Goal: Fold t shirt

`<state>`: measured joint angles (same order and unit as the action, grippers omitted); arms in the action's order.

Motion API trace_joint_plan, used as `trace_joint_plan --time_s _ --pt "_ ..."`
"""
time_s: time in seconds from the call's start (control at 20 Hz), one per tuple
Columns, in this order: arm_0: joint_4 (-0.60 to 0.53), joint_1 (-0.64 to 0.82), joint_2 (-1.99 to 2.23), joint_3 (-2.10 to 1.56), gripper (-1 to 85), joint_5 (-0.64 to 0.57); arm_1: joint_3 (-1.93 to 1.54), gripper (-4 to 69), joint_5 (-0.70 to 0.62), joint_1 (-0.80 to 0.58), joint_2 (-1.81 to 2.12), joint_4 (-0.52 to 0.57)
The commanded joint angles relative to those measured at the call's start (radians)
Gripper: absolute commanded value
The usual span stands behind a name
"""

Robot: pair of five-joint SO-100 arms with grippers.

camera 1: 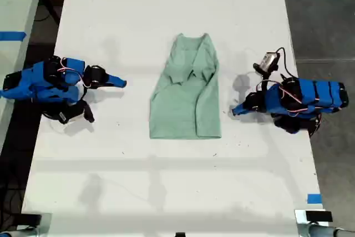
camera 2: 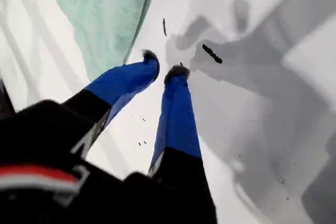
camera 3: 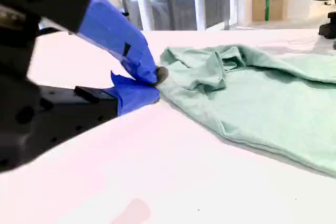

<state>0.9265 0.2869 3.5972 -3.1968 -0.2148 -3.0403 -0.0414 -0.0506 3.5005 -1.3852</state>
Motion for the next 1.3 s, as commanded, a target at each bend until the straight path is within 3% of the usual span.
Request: trace_joint_plan --time_s 0.0,0.2,0.35,0.7,0.85,1.05,1.25 --pt "0.028 0.000 0.009 -0.015 0.0 0.081 -0.061 -0.2 -0.012 -0.077 0.005 0.032" --pt "0.058 0.020 0.009 0.003 0.0 0.129 -0.061 -0.2 -0.011 -0.075 0.005 0.032" --pt "0.213 0.055 -0.046 0.187 0.0 0.190 -0.061 -0.2 -0.012 -0.080 0.005 0.032" --pt "0.255 -0.066 -1.045 0.805 0.0 0.241 -0.061 -0.2 -0.011 -0.077 0.005 0.032" --pt "0.344 -0.118 -1.480 1.097 0.0 0.278 -0.061 -0.2 -0.012 -0.075 0.005 0.032" --pt "0.356 -0.215 -1.836 1.378 0.0 0.321 -0.061 -0.2 -0.012 -0.075 0.005 0.032" --pt "0.376 -0.276 -2.052 1.605 13.3 0.336 -0.061 -0.2 -0.014 -0.074 0.005 0.032"
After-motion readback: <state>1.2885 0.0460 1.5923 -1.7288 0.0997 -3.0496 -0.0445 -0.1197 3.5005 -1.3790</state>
